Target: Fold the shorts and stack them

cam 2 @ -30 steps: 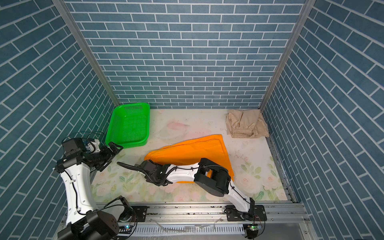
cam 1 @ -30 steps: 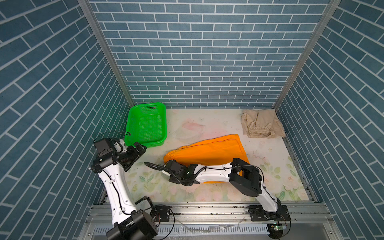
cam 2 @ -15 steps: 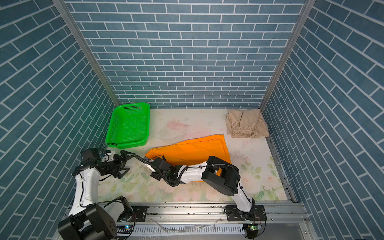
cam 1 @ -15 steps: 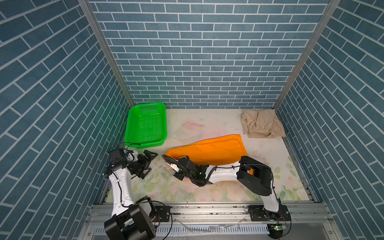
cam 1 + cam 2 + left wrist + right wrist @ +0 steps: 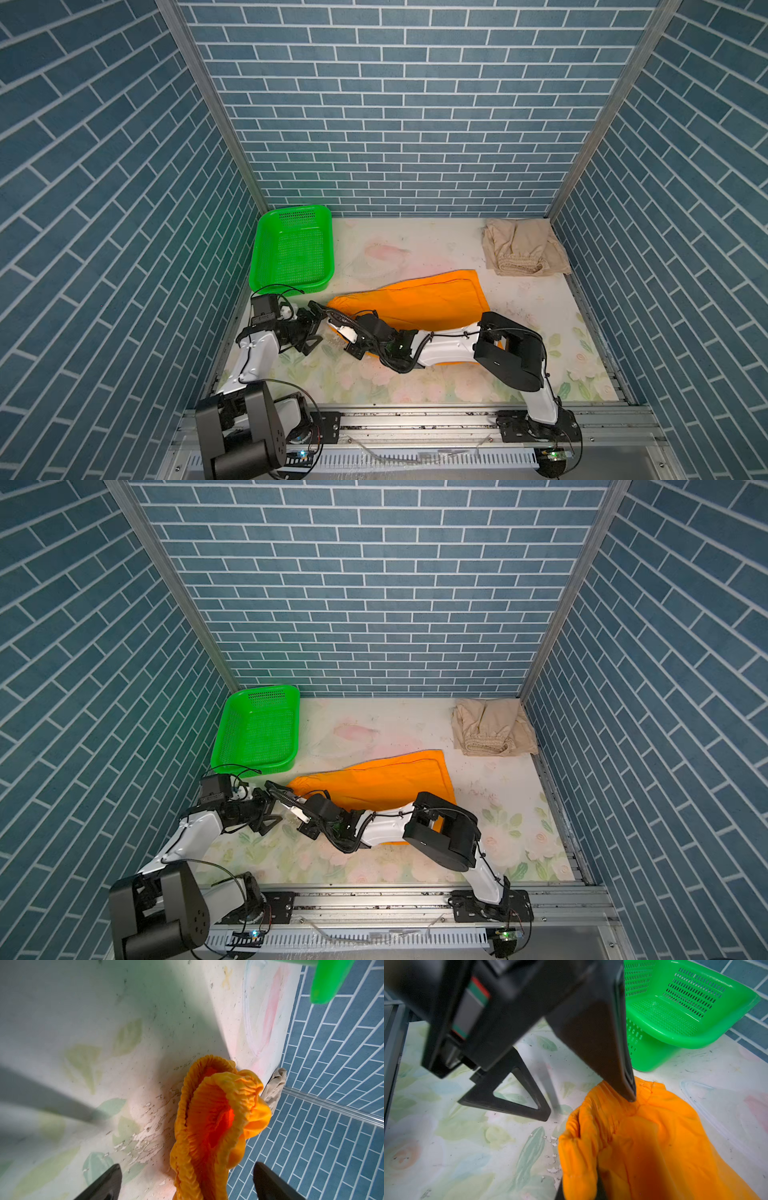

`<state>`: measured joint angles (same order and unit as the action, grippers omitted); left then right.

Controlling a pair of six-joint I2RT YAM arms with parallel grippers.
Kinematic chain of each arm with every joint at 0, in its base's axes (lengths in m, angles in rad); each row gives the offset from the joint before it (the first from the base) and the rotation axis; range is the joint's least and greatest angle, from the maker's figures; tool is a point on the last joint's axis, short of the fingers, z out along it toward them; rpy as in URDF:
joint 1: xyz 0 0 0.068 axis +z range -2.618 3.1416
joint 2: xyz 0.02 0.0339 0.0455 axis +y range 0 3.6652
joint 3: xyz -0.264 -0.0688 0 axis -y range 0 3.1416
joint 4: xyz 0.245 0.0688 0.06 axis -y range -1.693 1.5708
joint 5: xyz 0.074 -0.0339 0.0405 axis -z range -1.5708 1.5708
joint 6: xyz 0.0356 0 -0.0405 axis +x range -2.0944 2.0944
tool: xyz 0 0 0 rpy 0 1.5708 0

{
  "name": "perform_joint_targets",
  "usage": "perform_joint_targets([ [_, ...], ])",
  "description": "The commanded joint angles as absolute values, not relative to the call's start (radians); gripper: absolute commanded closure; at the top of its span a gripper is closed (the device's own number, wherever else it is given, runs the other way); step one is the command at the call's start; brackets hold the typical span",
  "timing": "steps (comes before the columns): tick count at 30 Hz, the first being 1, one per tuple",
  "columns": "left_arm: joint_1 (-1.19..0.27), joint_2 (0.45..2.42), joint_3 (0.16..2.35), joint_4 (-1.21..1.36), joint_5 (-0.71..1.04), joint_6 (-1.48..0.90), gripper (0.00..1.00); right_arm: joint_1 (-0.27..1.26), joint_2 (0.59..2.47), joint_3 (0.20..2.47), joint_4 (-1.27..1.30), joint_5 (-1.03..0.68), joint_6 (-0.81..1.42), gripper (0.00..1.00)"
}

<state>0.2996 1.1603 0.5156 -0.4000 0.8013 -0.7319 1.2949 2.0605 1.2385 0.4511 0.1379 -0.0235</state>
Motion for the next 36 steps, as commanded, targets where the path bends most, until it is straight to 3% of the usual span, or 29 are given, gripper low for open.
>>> perform_joint_targets([
  [1,0.269,1.192,0.506,-0.305,0.785,-0.752,0.0,1.295,2.055,1.235,0.51,0.118,-0.036,1.0],
  [9,0.209,1.25,0.513,-0.216,0.779,-0.763,0.02,1.295,2.067,1.252,0.516,0.096,-0.057,1.0],
  [11,0.195,1.26,0.518,-0.209,0.777,-0.751,0.16,1.295,2.07,1.256,0.519,0.094,-0.06,1.0],
  [13,0.177,1.274,0.535,-0.23,0.763,-0.722,0.36,1.295,2.069,1.26,0.519,0.091,-0.06,1.0],
  [18,0.11,1.308,0.605,-0.309,0.73,-0.654,0.72,1.284,2.049,1.25,0.517,0.066,-0.03,1.0],
  [19,0.097,1.307,0.62,-0.329,0.725,-0.64,0.78,1.28,2.042,1.242,0.515,0.059,-0.016,0.96],
  [22,0.093,1.288,0.69,-0.464,0.692,-0.556,1.0,1.253,1.978,1.176,0.53,0.013,0.06,0.64],
  [26,0.096,1.288,0.871,-0.785,0.562,-0.375,1.0,1.19,1.803,1.034,0.513,-0.044,0.184,0.48],
  [33,0.208,1.305,1.19,-1.182,0.452,-0.182,1.0,1.112,1.439,0.804,0.087,0.001,0.297,0.48],
  [36,0.228,1.328,1.345,-1.29,0.329,-0.137,1.0,1.091,1.291,0.657,-0.017,0.047,0.364,0.52],
])
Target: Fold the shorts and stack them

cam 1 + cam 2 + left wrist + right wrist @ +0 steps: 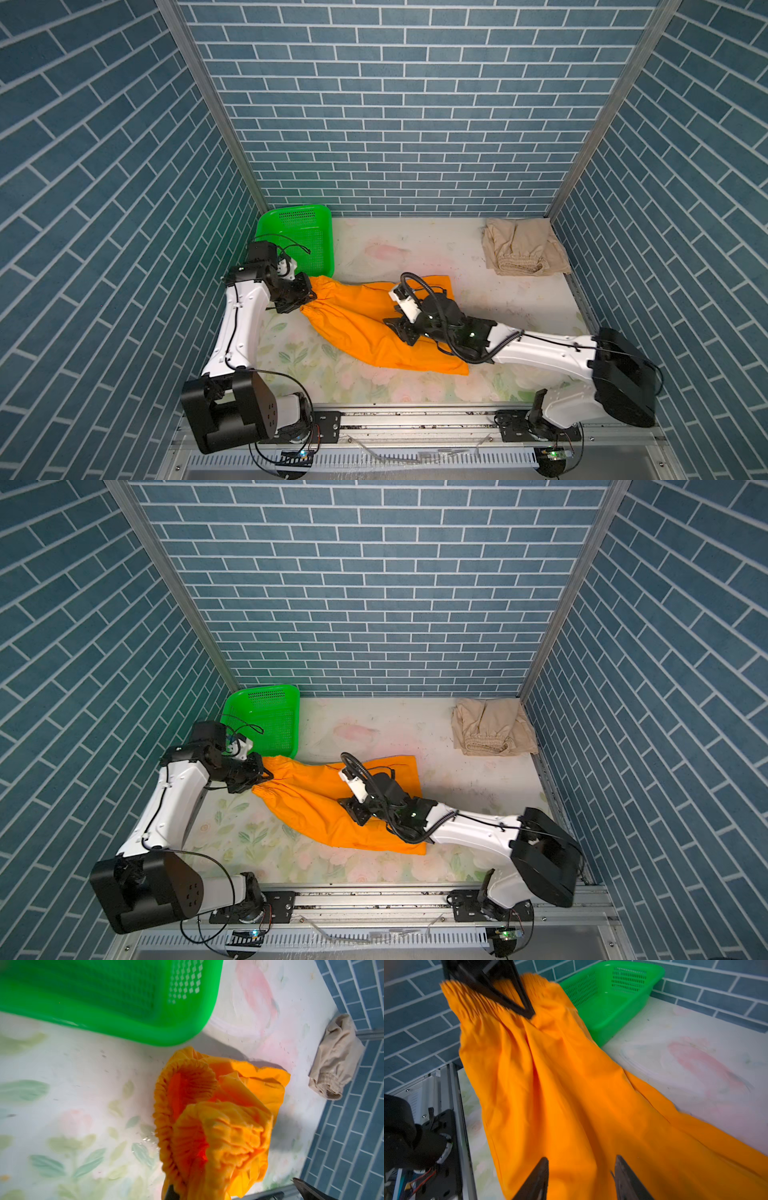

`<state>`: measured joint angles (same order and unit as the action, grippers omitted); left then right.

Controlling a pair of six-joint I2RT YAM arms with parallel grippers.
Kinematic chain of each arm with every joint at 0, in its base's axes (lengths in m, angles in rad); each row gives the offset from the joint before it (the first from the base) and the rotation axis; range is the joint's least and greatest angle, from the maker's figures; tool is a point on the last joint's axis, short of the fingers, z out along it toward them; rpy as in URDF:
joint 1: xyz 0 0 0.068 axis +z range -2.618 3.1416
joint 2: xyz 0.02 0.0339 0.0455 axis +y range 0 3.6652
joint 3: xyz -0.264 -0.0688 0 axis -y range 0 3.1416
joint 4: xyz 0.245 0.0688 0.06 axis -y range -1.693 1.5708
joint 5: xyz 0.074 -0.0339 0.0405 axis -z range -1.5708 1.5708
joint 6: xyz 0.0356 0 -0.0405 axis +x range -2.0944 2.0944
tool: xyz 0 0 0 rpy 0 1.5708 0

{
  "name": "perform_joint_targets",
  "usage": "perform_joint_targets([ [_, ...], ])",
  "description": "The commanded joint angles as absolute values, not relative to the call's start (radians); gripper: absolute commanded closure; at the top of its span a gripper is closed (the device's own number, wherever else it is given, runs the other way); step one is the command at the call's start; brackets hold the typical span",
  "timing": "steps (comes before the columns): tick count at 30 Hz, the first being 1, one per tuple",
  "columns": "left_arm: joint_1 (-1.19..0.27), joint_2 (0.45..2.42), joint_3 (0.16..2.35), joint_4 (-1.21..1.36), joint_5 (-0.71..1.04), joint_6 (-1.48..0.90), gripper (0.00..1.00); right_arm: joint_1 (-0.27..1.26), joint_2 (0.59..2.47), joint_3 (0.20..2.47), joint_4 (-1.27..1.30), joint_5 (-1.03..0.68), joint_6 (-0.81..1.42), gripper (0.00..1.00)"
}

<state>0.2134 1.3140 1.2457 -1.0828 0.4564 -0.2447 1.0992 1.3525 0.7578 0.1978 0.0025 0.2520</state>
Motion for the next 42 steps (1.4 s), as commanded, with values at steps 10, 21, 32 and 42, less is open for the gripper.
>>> perform_joint_targets([
  [10,0.066,1.379,1.386,-1.216,0.376,-0.275,1.0,1.092,1.281,0.558,-0.07,-0.032,0.447,0.74],
  [21,-0.175,1.405,1.436,-1.164,0.28,-0.447,1.0,1.136,1.386,0.568,-0.109,-0.036,0.443,0.81],
  [32,-0.399,1.472,1.425,-1.061,0.255,-0.579,1.0,1.152,1.369,0.509,-0.054,0.006,0.476,0.85],
  [42,-0.554,1.551,1.426,-0.946,0.262,-0.588,1.0,1.16,1.411,0.509,-0.019,0.014,0.473,0.85],
])
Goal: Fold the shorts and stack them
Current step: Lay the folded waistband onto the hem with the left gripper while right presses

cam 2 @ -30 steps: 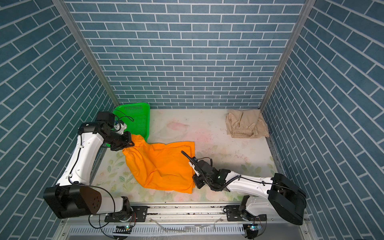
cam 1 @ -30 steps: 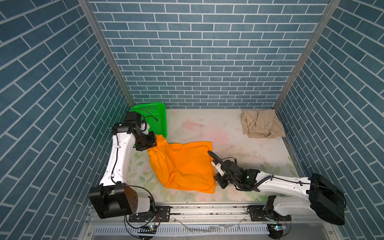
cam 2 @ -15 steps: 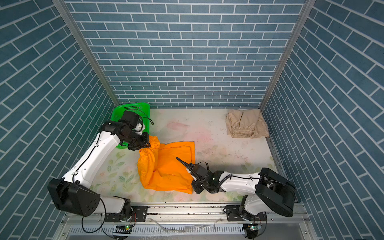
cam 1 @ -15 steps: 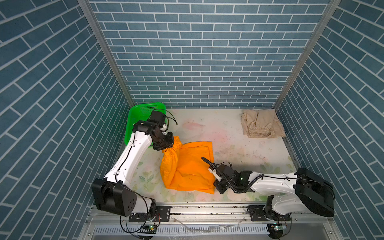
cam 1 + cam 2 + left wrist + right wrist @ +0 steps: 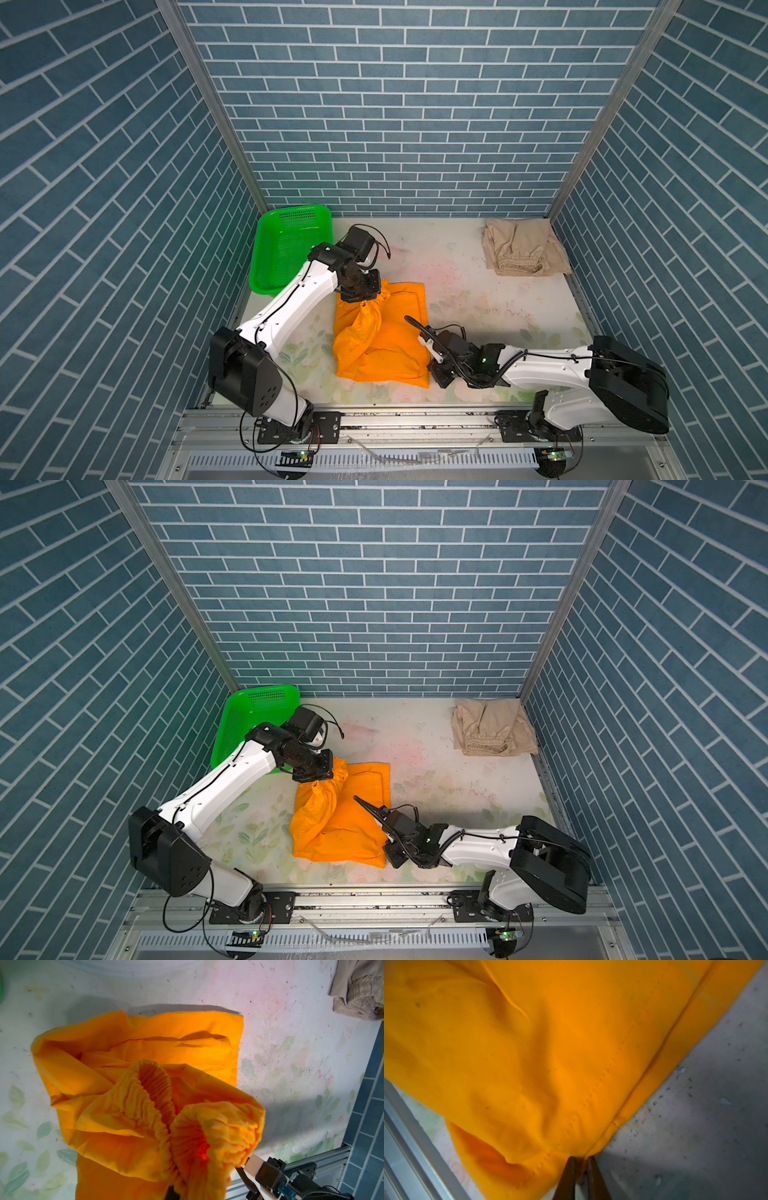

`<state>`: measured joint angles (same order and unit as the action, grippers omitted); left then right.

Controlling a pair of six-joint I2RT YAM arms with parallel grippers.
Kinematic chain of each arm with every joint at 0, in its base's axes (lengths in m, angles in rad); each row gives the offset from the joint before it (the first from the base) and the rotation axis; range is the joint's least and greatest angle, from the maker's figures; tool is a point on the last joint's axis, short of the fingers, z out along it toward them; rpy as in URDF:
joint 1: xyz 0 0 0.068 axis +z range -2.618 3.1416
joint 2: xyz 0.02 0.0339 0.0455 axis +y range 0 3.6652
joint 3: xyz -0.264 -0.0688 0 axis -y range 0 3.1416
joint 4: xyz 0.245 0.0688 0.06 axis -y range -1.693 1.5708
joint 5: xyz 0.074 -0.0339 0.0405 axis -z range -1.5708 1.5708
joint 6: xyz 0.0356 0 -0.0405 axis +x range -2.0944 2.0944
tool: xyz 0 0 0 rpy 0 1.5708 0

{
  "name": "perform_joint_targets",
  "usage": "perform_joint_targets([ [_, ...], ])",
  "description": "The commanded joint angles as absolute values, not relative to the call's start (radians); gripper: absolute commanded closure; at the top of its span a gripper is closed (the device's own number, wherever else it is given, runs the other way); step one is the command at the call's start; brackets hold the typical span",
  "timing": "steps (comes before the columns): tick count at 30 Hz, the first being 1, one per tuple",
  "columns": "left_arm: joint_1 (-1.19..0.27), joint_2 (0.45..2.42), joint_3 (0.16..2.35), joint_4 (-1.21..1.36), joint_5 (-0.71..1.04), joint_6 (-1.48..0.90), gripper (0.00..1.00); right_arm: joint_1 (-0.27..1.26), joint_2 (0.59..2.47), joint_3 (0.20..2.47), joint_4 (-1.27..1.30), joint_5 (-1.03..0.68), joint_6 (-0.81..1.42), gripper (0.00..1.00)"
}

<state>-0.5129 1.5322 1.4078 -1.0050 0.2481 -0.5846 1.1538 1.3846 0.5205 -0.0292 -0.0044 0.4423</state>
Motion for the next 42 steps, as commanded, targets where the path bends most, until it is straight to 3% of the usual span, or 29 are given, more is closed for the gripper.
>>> perform_joint_targets([
  [1,-0.571,1.557,1.431,-0.94,0.265,-0.58,1.0,1.161,1.418,0.512,-0.017,0.013,0.472,0.85],
  [8,-0.657,1.601,1.42,-0.93,0.268,-0.518,1.0,1.161,1.453,0.523,0.001,0.002,0.469,0.84],
  [10,-0.676,1.608,1.393,-0.907,0.292,-0.52,1.0,1.161,1.449,0.527,0.001,0.006,0.474,0.77],
  [11,-0.684,1.611,1.382,-0.899,0.296,-0.52,0.95,1.161,1.443,0.527,0.0,0.01,0.475,0.73],
  [13,-0.701,1.623,1.371,-0.9,0.293,-0.513,0.62,1.162,1.41,0.524,-0.011,0.015,0.482,0.63],
  [16,-0.719,1.633,1.377,-0.91,0.305,-0.492,0.25,1.159,1.323,0.519,-0.061,0.027,0.492,0.56],
  [17,-0.721,1.631,1.38,-0.915,0.309,-0.486,0.01,1.159,1.289,0.516,-0.089,0.031,0.495,0.55],
  [26,-0.707,1.586,1.574,-1.135,0.174,-0.398,0.0,1.107,0.84,0.542,-0.38,0.078,0.516,0.45],
  [29,-0.673,1.526,1.537,-1.145,0.143,-0.393,0.0,1.107,0.919,0.619,-0.357,0.064,0.499,0.44],
  [36,-0.456,1.315,1.176,-0.887,0.254,-0.428,0.0,1.082,1.227,0.706,-0.167,-0.06,0.565,0.35],
  [42,-0.386,1.26,1.034,-0.801,0.237,-0.434,0.0,1.035,1.384,0.752,-0.166,-0.155,0.58,0.33],
])
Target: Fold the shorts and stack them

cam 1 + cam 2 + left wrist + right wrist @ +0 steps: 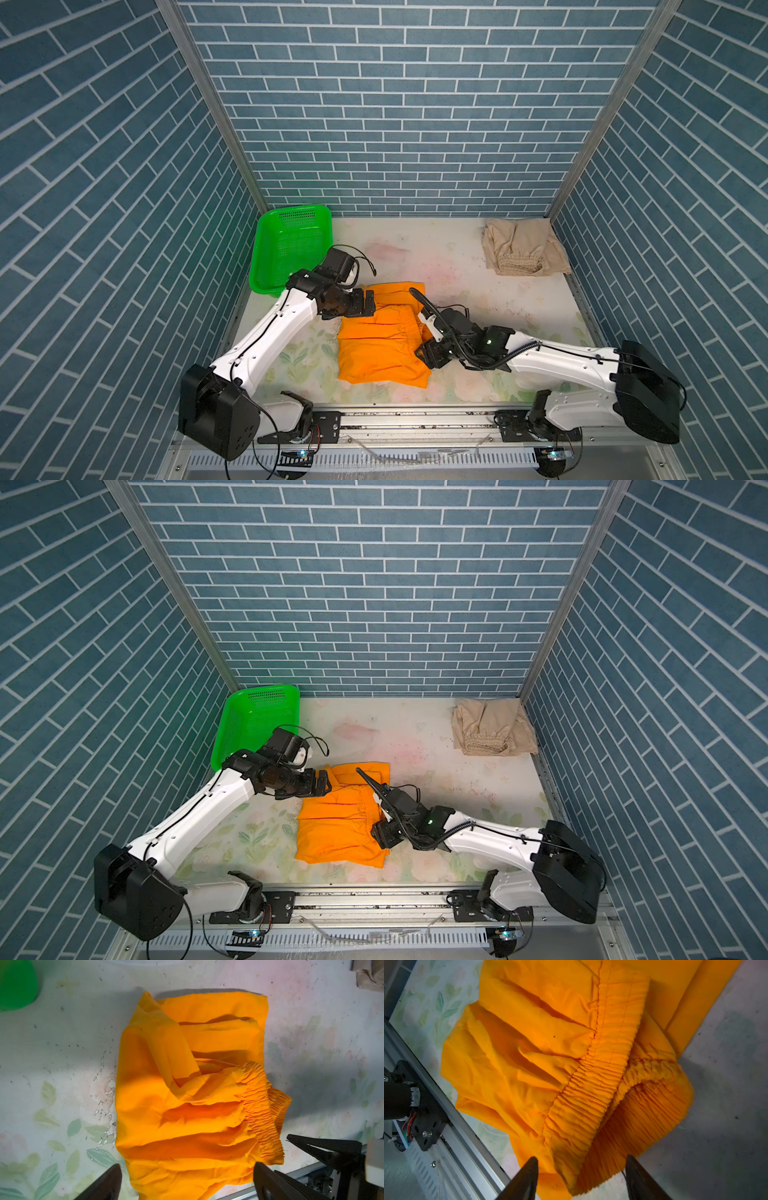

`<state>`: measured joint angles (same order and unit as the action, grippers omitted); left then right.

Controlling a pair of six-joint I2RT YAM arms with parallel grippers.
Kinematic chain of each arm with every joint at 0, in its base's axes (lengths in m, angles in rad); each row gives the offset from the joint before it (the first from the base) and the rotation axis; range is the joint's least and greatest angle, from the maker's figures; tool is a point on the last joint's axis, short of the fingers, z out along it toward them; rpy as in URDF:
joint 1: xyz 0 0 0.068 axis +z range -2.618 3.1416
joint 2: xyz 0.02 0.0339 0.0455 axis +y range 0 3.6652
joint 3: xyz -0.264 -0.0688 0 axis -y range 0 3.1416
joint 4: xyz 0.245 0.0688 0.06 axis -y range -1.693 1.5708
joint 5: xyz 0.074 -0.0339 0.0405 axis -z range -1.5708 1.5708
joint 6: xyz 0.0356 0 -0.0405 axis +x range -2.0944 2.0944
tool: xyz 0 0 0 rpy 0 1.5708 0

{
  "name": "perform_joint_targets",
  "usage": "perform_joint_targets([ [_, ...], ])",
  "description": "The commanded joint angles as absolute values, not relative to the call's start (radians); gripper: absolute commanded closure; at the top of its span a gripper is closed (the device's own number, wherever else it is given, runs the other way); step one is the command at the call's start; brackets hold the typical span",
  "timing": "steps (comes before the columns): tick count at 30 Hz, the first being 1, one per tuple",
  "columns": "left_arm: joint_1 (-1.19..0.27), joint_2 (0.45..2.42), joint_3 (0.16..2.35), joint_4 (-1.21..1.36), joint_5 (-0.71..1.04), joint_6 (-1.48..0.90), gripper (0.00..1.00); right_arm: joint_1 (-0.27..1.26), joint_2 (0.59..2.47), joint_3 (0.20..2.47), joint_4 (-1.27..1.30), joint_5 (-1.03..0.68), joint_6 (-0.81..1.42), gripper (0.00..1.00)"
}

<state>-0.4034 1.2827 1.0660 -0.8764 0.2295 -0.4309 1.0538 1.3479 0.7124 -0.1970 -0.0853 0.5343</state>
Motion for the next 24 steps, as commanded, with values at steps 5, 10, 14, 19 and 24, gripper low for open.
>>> perform_joint_targets([
  [5,-0.364,1.251,0.955,-0.747,0.271,-0.431,0.0,1.008,1.416,0.742,-0.123,-0.21,0.589,0.32],
  [10,-0.364,1.28,0.895,-0.638,0.296,-0.422,0.0,1.005,1.504,0.722,0.061,-0.342,0.624,0.37],
  [14,-0.363,1.309,0.891,-0.598,0.286,-0.412,0.0,1.004,1.593,0.758,0.071,-0.393,0.638,0.47],
  [19,-0.36,1.335,0.879,-0.569,0.264,-0.406,0.0,0.995,1.586,0.804,0.025,-0.398,0.636,0.8],
  [24,-0.321,1.387,0.894,-0.482,0.268,-0.394,0.0,0.986,1.519,0.844,0.036,-0.464,0.69,1.0],
])
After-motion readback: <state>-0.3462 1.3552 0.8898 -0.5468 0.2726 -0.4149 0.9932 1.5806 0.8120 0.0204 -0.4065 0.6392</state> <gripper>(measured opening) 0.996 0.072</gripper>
